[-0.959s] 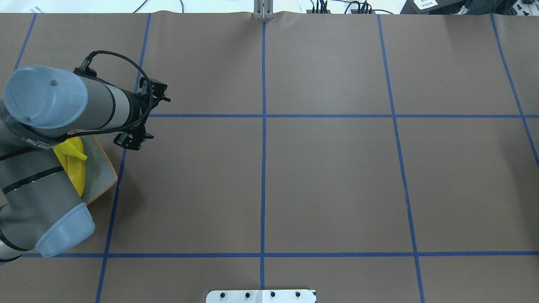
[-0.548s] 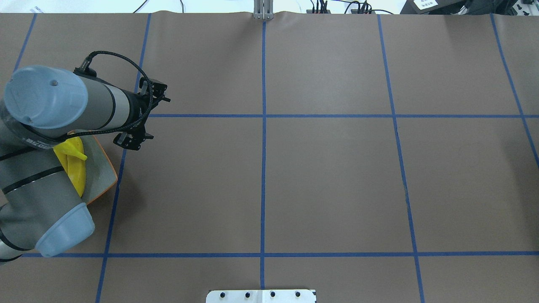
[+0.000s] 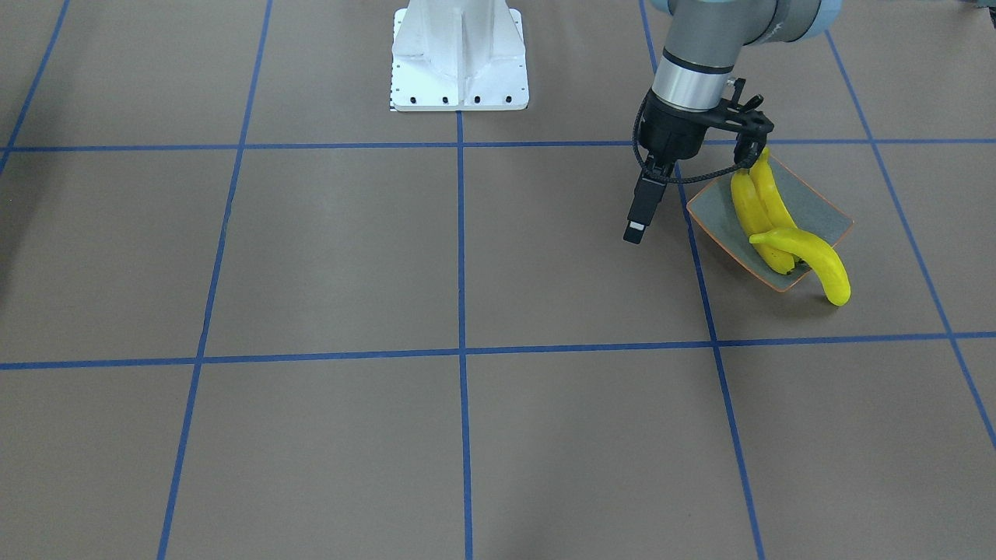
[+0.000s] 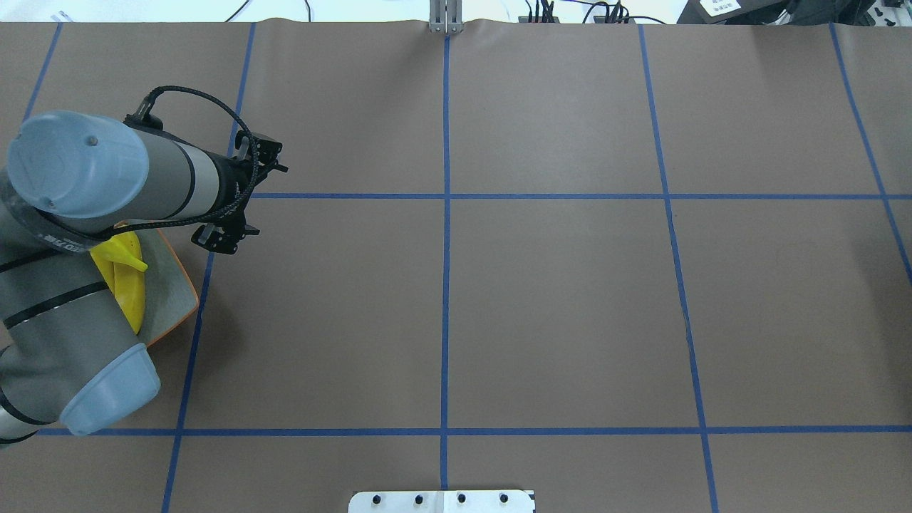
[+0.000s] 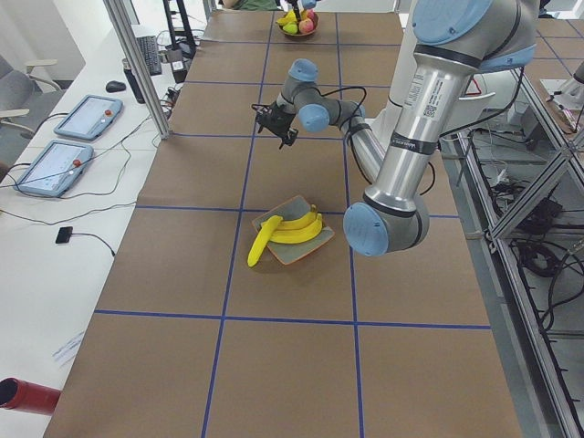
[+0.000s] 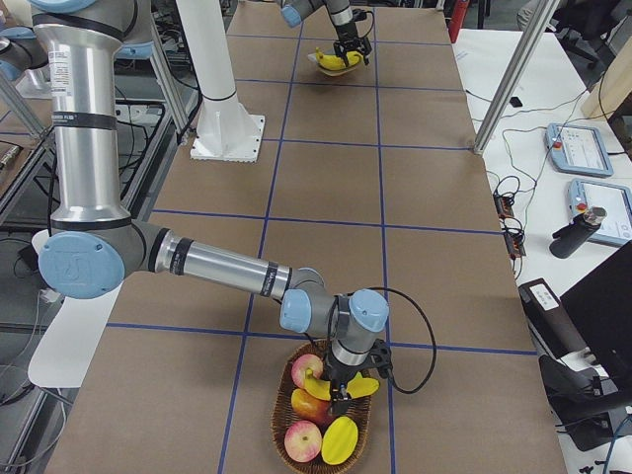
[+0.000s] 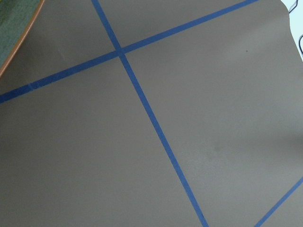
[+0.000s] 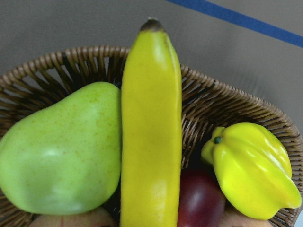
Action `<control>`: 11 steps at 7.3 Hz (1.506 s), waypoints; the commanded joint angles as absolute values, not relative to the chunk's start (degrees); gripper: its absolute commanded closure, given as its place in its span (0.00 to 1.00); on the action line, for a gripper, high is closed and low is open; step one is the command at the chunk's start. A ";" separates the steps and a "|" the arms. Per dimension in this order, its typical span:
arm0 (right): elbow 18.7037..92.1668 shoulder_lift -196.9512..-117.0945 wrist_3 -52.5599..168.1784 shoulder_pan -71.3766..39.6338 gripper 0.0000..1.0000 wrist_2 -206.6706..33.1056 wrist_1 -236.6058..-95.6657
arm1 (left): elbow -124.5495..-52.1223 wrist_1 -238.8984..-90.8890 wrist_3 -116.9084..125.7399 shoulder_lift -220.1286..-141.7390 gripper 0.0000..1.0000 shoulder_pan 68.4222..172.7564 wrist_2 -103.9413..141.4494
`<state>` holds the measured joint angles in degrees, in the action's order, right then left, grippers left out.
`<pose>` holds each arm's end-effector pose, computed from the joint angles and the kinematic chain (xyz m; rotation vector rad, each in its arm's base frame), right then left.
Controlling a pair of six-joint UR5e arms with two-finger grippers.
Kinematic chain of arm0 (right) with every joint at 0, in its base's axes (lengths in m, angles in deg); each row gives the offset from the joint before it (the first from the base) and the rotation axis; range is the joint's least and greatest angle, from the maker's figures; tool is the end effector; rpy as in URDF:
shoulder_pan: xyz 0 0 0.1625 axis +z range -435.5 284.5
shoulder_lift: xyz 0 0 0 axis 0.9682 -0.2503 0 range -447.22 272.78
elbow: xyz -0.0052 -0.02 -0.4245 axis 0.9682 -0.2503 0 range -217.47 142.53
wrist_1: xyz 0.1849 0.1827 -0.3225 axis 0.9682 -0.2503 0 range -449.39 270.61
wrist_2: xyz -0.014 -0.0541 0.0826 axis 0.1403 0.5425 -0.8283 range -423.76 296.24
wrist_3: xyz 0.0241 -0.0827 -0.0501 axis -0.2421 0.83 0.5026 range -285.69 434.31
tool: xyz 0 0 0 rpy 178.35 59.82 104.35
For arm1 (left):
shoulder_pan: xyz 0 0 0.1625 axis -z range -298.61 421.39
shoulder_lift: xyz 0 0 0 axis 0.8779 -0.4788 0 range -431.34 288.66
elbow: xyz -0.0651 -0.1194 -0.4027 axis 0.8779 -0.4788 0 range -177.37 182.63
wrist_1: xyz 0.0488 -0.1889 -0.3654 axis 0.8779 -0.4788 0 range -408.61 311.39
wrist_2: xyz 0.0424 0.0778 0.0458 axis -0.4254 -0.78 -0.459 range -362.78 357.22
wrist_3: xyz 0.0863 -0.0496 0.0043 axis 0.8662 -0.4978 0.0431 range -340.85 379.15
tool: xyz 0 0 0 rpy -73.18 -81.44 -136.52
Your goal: Transfer all bananas from basket to plate
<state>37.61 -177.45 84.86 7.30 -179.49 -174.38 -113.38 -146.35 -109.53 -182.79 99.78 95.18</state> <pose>0.0318 -0.4668 0.7960 -0.1613 -0.4542 -0.2641 0.3636 -0.4405 0.2435 -0.1389 1.0244 -1.1656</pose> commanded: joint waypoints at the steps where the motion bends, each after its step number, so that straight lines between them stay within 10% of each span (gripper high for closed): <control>1: 37.24 -177.57 84.94 7.29 0.13 -179.95 -174.38 | -113.38 -146.35 -109.53 -182.70 0.00 99.80 95.13; 2: 37.06 -177.57 84.86 7.29 0.28 -179.95 -174.38 | -113.38 -146.35 -109.53 -182.70 0.00 99.71 95.13; 4: 37.06 -177.57 85.03 7.29 0.92 -180.04 -174.29 | -113.38 -146.35 -109.53 -182.78 0.00 99.80 95.22; 11: 43.88 -174.76 85.91 10.98 1.00 -180.13 -175.95 | -113.38 -146.44 -106.01 -182.87 0.00 99.80 95.31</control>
